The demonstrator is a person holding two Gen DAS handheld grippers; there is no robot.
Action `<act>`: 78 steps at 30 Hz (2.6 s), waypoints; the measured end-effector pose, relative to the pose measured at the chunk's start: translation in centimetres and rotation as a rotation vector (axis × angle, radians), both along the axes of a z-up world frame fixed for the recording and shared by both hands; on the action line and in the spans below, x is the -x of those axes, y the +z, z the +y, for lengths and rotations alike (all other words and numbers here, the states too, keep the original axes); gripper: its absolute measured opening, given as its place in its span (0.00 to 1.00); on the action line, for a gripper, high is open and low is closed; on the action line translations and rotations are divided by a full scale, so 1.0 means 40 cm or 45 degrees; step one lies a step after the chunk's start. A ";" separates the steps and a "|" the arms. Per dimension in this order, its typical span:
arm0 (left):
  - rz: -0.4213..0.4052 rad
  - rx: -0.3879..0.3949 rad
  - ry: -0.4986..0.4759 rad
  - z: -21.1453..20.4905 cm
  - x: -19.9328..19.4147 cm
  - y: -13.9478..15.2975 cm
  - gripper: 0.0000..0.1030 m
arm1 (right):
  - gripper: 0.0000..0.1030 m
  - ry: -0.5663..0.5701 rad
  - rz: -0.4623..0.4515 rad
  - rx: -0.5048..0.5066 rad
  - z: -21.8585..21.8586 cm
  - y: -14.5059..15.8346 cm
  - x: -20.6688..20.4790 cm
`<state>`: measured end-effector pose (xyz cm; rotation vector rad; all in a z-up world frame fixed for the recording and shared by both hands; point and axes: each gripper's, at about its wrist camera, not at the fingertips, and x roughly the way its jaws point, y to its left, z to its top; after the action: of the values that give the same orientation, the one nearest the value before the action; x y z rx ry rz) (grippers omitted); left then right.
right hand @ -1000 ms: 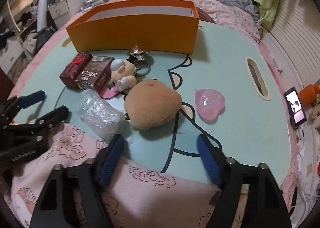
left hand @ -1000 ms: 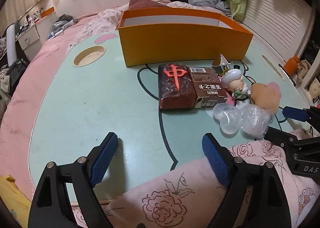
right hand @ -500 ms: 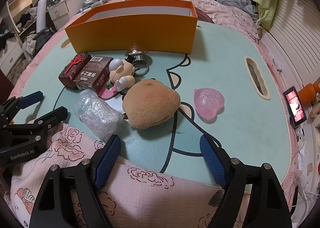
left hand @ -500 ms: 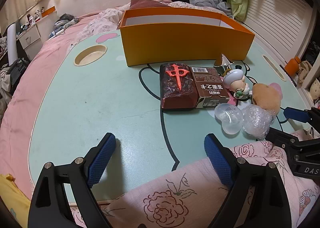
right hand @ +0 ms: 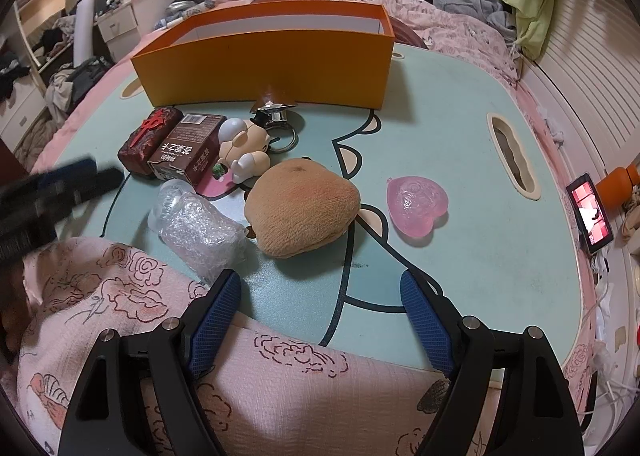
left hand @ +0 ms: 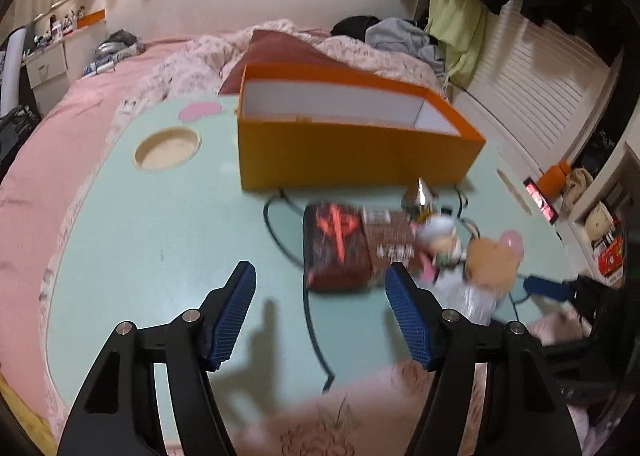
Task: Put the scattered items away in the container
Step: 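Move both open tools back from the box over the table items, then grasp the red-marked mahjong tile with the left tool while the right tool grasps the brown plush bear, then lift the tile with the left tool while the right tool carries the plush bear over the box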
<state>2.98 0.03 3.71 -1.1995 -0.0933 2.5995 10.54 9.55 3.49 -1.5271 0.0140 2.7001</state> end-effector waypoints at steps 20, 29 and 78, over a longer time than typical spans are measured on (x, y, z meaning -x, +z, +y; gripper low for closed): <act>-0.076 -0.005 0.054 0.005 0.085 -0.058 0.48 | 0.83 -0.006 0.006 0.001 -0.002 -0.005 0.000; -0.076 0.080 -0.035 0.048 0.114 -0.065 0.48 | 0.83 -0.005 0.006 0.002 -0.001 -0.006 -0.001; 0.151 0.100 0.018 0.030 -0.048 0.006 0.40 | 0.39 0.001 0.272 -0.018 0.001 0.046 0.048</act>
<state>4.88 1.23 3.95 -1.0697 0.0246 2.7027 8.62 9.60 5.35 -1.2288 0.0009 2.8432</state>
